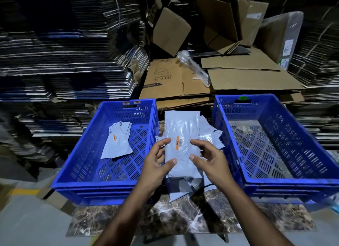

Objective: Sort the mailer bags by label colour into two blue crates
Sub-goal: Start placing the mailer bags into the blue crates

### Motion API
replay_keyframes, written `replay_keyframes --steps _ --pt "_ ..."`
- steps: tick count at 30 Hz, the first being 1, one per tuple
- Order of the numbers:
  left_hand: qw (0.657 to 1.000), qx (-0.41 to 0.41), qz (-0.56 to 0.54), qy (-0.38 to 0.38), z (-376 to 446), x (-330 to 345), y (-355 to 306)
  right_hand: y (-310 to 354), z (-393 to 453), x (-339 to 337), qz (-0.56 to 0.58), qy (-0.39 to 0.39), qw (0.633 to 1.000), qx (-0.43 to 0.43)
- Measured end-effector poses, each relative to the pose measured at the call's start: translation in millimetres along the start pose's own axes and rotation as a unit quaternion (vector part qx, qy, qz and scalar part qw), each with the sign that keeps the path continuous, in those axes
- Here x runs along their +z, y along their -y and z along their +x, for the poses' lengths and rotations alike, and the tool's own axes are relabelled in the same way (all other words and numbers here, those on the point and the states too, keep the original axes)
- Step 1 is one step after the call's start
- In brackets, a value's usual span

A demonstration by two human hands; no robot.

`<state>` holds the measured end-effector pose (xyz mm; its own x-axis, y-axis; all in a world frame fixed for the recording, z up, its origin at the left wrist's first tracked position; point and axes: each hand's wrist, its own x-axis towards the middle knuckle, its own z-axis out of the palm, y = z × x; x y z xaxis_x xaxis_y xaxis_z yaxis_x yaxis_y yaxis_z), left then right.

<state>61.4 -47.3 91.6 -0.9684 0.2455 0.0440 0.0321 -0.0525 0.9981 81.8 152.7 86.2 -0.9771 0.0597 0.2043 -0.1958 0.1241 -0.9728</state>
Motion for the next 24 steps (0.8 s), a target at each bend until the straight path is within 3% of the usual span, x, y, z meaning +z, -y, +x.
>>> replay_keyframes --steps 12,19,24 --pt "0.990 -0.035 0.008 -0.138 -9.0 -15.5 -11.8 -16.7 21.5 21.6 -0.007 0.094 0.995 0.023" --pt "0.959 -0.036 0.055 -0.277 6.3 -96.1 -0.8 -30.9 51.1 64.2 -0.122 0.156 0.980 0.024" --pt "0.946 -0.096 0.111 -0.289 40.1 -179.1 23.6 -42.6 82.4 119.4 -0.202 0.168 0.965 0.002"
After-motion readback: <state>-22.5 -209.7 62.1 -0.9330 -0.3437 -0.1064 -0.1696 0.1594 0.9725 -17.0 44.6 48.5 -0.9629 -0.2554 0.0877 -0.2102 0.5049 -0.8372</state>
